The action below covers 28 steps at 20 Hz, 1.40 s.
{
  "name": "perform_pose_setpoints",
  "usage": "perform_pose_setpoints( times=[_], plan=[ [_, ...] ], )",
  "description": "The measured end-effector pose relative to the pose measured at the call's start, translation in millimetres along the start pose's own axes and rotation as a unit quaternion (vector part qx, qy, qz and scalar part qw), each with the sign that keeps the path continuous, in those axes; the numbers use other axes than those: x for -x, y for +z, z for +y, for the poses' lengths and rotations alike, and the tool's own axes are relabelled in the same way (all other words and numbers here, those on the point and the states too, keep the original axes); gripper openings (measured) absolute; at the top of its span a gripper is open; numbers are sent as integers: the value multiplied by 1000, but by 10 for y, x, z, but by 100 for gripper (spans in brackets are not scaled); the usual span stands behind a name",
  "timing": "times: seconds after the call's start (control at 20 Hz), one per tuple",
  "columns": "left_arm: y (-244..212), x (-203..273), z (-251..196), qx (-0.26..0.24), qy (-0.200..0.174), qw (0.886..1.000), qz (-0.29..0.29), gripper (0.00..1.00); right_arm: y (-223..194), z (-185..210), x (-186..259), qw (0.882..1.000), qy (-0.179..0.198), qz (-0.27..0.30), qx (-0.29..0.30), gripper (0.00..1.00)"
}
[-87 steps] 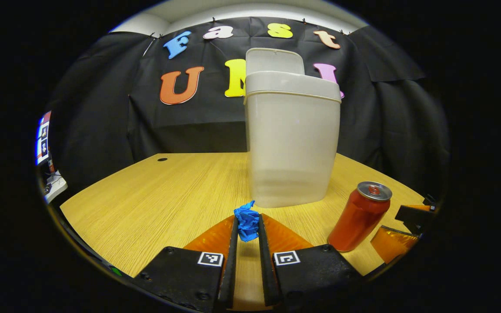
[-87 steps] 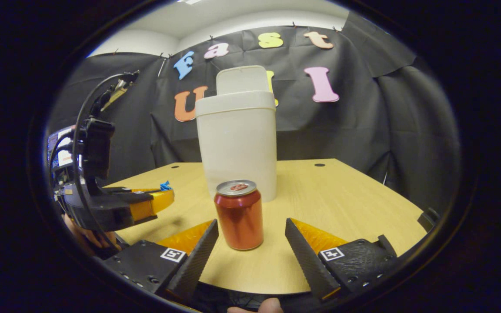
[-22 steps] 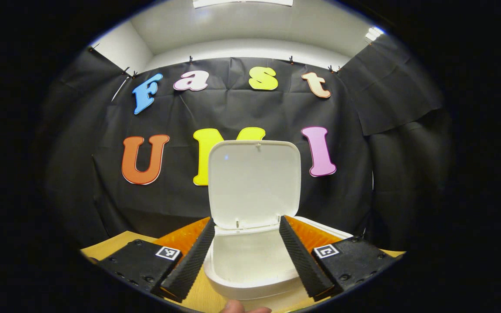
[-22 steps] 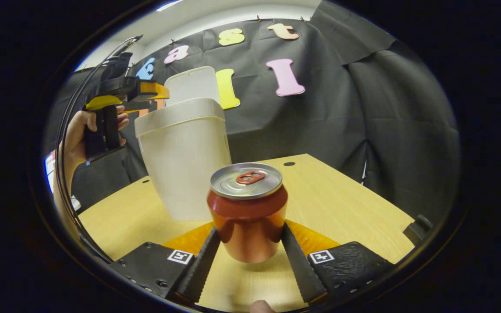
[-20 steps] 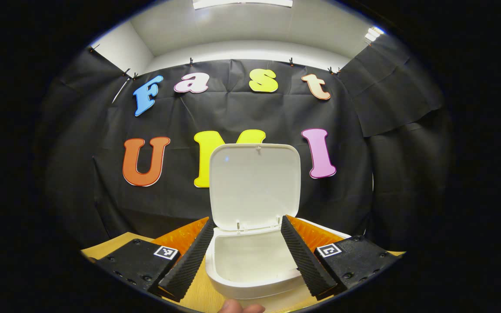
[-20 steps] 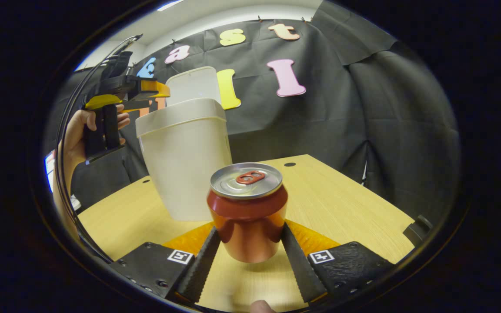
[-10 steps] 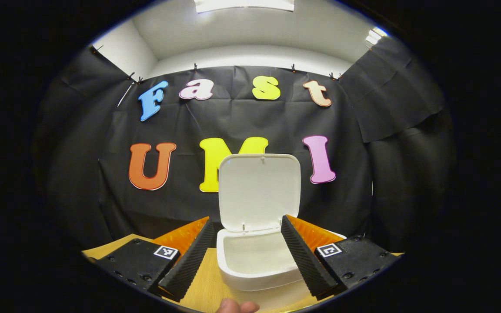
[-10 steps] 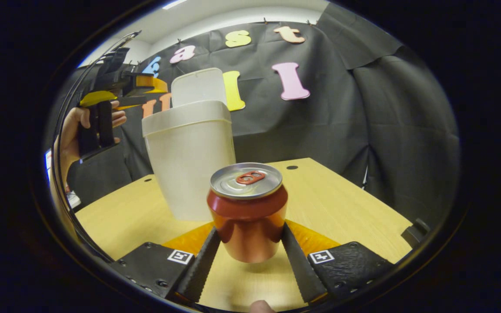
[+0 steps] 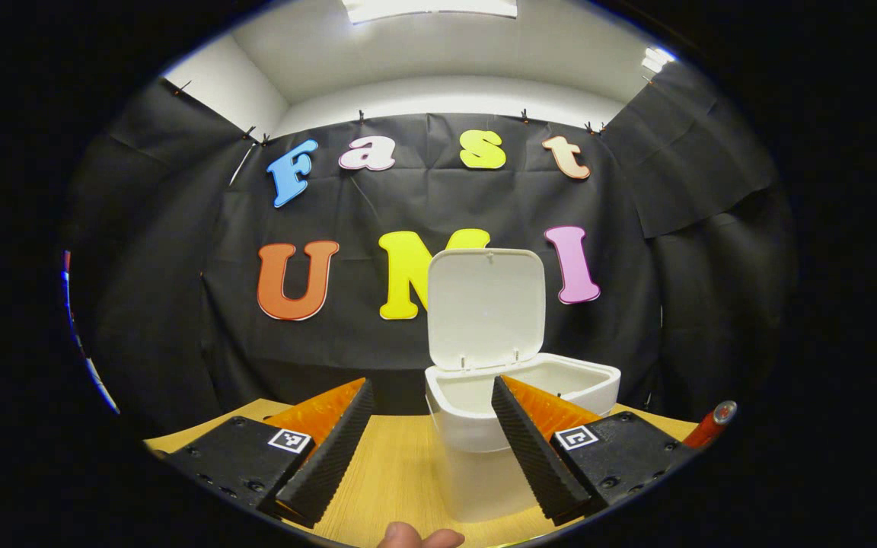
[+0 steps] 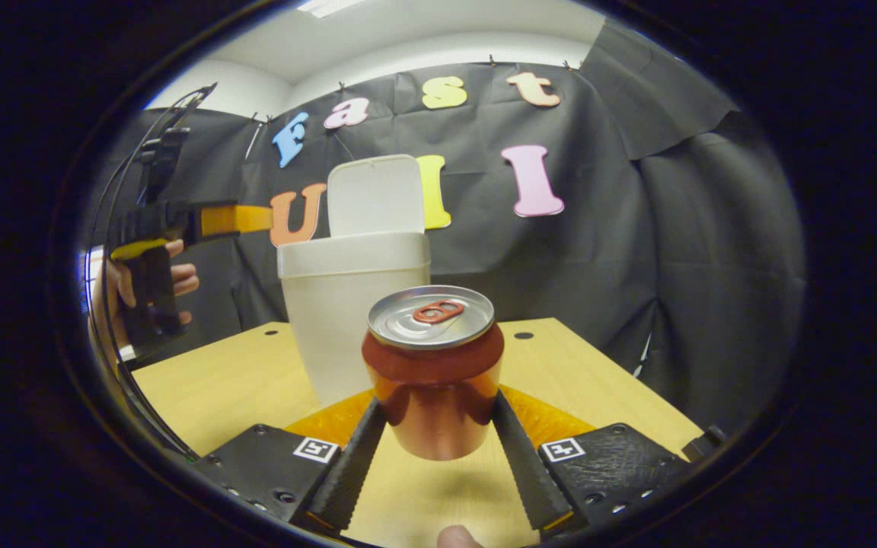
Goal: Press the lid of the desktop garbage bin to open it, pick up the crumpled paper on the desktop and throw it into the bin, then pick up the pop can on the desktop and drop it into the bin, and finally close the garbage bin lid.
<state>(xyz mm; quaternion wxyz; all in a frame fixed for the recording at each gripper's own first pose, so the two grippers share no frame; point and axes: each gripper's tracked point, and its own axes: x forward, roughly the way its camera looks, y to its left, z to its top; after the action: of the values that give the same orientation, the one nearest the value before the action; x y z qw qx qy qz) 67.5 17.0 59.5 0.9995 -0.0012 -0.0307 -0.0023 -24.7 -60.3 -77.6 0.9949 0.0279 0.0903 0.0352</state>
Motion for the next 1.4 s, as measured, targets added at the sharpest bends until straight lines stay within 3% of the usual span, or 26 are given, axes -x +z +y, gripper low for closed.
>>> perform_pose_setpoints(
  times=[0.3, 0.6, 0.95, 1.2, 1.4],
  plan=[
    [-416, 390, 249, 2, 33, 999, 22, 100, 795, 282, -116, 998, 48, -40, 13, 82],
    [-973, 762, 496, 19, 72, 996, 54, 100, 1632, 715, -460, 990, 74, -91, 73, 81],
    [-1234, 1153, 967, -7, 129, 989, 79, 100, 1897, 1143, -1233, 989, 97, -73, 81, 81],
    [-1302, 1214, 1095, 4, 139, 987, 81, 100, 1983, 1113, -1757, 993, 64, -50, 88, 81],
    [-1418, 1196, 1084, 11, 139, 985, 97, 100, 1918, 1214, -1871, 991, 67, -32, 109, 81]
  ],
)
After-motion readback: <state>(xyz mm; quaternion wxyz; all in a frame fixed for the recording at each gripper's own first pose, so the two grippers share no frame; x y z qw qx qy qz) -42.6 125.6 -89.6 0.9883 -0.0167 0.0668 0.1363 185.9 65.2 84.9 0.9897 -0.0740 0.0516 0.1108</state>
